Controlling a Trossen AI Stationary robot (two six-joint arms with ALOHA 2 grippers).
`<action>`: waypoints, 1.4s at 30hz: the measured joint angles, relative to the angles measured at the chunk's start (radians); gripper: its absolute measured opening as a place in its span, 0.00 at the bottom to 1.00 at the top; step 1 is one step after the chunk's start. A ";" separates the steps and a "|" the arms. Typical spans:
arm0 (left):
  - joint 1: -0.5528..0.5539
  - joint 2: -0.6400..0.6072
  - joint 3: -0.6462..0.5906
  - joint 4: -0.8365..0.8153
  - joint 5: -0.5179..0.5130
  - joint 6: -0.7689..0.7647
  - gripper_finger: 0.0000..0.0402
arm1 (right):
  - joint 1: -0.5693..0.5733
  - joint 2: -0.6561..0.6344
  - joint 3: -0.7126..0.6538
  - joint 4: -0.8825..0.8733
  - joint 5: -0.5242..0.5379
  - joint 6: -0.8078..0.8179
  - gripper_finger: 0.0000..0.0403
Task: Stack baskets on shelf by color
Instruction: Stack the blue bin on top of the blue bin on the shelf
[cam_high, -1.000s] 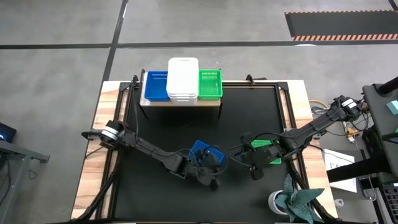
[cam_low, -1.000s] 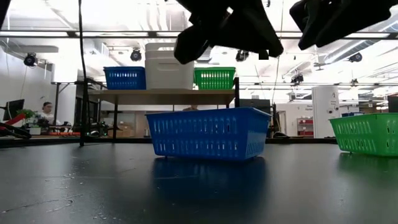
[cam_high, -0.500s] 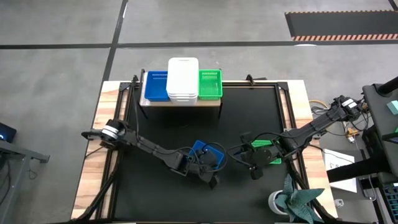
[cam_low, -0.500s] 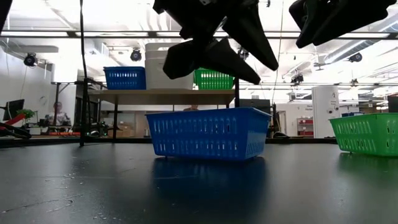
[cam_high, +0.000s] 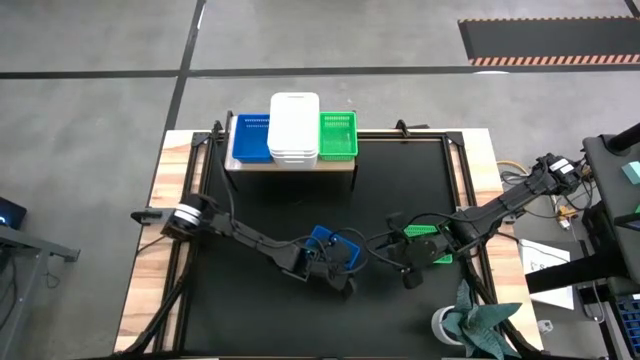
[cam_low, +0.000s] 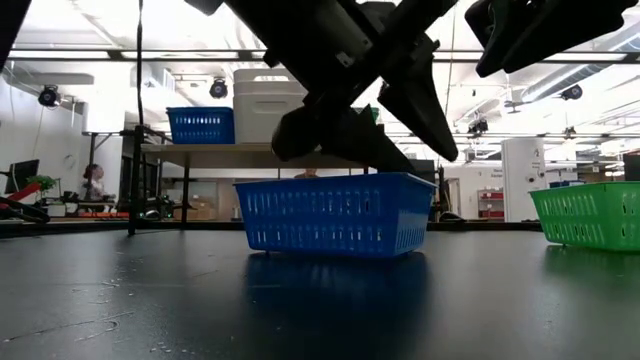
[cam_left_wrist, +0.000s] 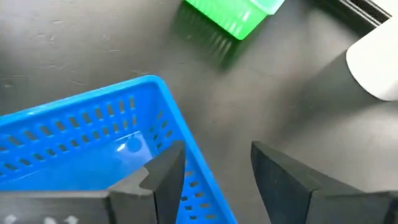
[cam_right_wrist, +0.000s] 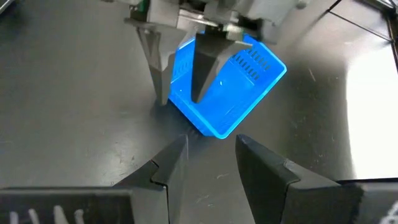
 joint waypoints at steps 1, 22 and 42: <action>0.001 0.008 0.001 0.006 0.001 0.000 0.42 | 0.000 0.000 0.000 0.000 0.000 0.000 0.32; 0.005 0.042 -0.001 -0.011 -0.005 0.056 0.03 | 0.000 0.000 0.000 0.000 0.000 0.002 0.32; -0.146 -0.283 0.016 -0.448 0.023 0.737 0.00 | 0.000 0.000 -0.079 0.245 -0.001 -0.097 0.32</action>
